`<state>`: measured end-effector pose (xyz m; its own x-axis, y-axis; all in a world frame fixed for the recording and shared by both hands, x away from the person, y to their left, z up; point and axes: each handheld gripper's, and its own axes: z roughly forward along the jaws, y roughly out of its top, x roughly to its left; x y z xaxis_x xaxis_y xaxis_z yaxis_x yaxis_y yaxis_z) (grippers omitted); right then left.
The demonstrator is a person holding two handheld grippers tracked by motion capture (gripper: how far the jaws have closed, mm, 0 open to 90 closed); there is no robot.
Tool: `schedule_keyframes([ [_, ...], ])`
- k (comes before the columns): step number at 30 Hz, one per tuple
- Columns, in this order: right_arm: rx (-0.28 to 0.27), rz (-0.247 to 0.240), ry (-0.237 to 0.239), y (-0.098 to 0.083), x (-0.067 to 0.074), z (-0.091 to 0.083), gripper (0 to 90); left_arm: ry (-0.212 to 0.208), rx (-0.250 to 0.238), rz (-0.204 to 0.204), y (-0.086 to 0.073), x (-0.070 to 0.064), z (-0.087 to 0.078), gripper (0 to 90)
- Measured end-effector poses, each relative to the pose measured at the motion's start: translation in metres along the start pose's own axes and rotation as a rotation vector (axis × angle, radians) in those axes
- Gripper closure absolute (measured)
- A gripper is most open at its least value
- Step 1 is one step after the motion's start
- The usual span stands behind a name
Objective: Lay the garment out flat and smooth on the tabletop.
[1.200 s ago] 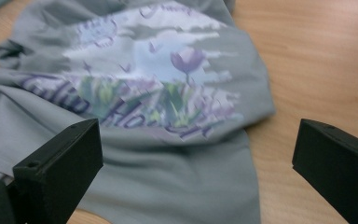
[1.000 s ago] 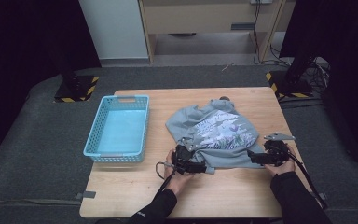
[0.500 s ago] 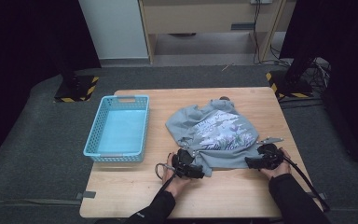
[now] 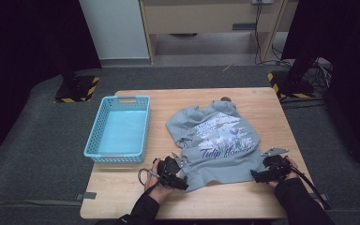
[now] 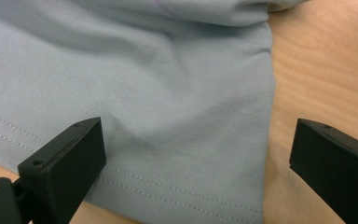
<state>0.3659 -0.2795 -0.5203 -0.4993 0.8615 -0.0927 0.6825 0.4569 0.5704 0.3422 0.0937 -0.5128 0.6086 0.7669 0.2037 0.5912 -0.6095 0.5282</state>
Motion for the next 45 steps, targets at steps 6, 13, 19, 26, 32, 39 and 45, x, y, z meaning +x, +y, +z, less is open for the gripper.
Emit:
schedule_keyframes([
  [6,0.023,-0.006,0.046,-0.013,0.003,-0.011,3.8,-0.033,0.0,-0.055,-0.012,0.007,-0.012,5.8],
  [13,-0.11,-0.003,0.121,0.005,0.014,-0.014,4.3,-0.08,-0.105,-0.186,0.009,0.0,-0.006,6.1],
  [19,-0.121,0.027,0.178,0.02,0.016,0.005,5.3,-0.056,-0.053,-0.165,0.01,-0.002,0.012,6.6],
  [26,-0.055,0.019,0.182,0.019,0.021,0.016,5.4,-0.075,-0.04,-0.152,0.005,0.005,0.013,5.2],
  [32,-0.033,-0.018,0.139,0.008,0.035,0.008,4.6,-0.084,-0.029,-0.091,-0.005,0.007,0.004,4.9],
  [39,0.014,-0.044,0.159,-0.005,0.057,-0.008,3.7,-0.115,-0.002,-0.09,-0.017,0.008,-0.004,4.0],
  [45,-0.075,0.017,0.186,0.0,0.049,-0.021,5.1,-0.152,0.015,-0.099,-0.014,0.003,-0.007,2.8],
])
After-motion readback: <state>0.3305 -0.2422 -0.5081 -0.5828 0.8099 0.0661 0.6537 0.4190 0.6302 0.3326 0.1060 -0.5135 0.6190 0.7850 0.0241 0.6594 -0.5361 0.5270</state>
